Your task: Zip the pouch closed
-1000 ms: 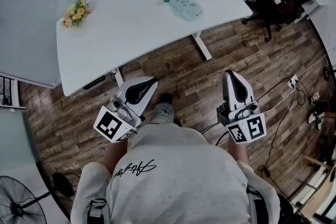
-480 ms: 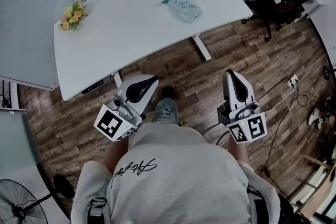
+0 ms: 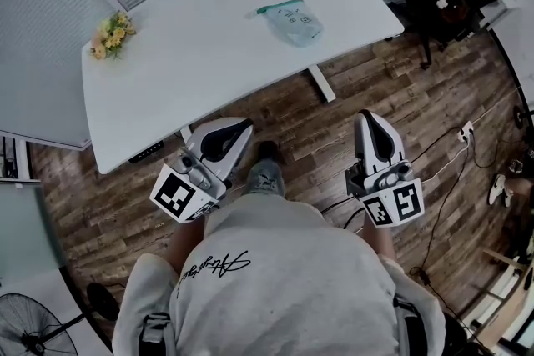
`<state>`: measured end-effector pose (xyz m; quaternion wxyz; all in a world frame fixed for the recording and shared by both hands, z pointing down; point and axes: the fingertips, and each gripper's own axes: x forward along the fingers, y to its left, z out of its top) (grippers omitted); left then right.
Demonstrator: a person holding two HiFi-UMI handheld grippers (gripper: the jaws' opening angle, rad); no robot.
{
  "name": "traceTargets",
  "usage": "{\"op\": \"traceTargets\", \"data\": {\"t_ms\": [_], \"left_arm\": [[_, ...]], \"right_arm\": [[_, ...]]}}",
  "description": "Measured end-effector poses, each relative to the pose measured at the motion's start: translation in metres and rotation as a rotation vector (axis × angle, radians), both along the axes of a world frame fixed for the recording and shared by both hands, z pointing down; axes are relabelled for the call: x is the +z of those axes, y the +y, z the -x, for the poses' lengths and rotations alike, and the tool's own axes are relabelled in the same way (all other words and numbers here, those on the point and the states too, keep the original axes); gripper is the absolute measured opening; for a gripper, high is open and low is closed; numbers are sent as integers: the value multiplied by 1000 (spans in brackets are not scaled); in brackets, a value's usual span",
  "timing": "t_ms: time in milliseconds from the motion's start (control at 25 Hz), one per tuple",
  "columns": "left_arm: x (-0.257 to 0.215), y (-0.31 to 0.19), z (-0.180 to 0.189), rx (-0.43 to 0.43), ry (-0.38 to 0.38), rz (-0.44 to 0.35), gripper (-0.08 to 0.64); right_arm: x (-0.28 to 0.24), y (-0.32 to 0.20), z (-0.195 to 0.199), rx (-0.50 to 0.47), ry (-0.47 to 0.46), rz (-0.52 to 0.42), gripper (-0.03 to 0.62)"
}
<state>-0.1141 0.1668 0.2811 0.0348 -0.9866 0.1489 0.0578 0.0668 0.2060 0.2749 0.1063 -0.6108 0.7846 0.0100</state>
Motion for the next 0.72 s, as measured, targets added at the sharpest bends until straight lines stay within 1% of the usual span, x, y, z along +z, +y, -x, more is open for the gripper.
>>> {"op": "traceTargets", "data": {"t_ms": [400,720], "left_arm": [[-3,-43,-14,22,-2,-7,-2],[1,-81,-21,32,-14,4,-2]], "right_arm": [[-2,-43,-12,11,2,-1,0],[1,-80,-19,16,4,19,2]]}}
